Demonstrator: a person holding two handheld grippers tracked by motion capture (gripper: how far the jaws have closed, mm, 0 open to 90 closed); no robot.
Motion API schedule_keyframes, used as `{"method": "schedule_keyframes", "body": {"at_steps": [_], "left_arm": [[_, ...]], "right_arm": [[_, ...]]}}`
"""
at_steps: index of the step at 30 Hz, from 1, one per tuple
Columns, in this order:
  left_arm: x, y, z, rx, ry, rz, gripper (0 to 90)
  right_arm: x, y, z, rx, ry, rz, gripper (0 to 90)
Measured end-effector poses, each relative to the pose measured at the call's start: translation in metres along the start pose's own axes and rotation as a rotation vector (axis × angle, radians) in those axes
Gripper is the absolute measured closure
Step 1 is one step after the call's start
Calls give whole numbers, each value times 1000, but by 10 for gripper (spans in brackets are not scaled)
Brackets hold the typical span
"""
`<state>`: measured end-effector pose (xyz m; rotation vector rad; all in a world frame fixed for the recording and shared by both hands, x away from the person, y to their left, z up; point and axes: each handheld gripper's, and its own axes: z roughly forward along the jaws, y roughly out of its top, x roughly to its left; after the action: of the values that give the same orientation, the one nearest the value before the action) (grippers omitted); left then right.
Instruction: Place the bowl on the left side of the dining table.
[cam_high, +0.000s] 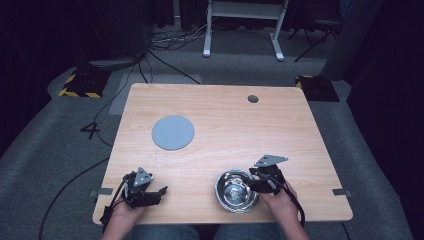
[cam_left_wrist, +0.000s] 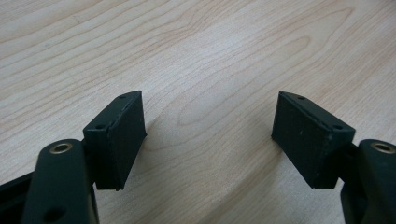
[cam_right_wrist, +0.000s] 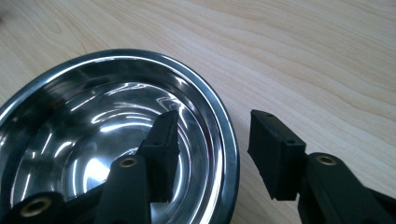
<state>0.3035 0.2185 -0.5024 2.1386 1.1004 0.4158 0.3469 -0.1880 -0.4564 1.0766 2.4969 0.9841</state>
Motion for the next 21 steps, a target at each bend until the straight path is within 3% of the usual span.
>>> {"method": "schedule_keyframes", "body": {"at_steps": [8,15,21], "left_arm": [[0,0,0,0,2,1,257],[0,0,0,1,-1,1,257],[0,0,0,-1,2,1,257]], "right_arm": [[-3,-3,11,76,13,-5,685],[-5,-2,10,84,14,10,728],[-8,-2,7,78,47,42,765]]}}
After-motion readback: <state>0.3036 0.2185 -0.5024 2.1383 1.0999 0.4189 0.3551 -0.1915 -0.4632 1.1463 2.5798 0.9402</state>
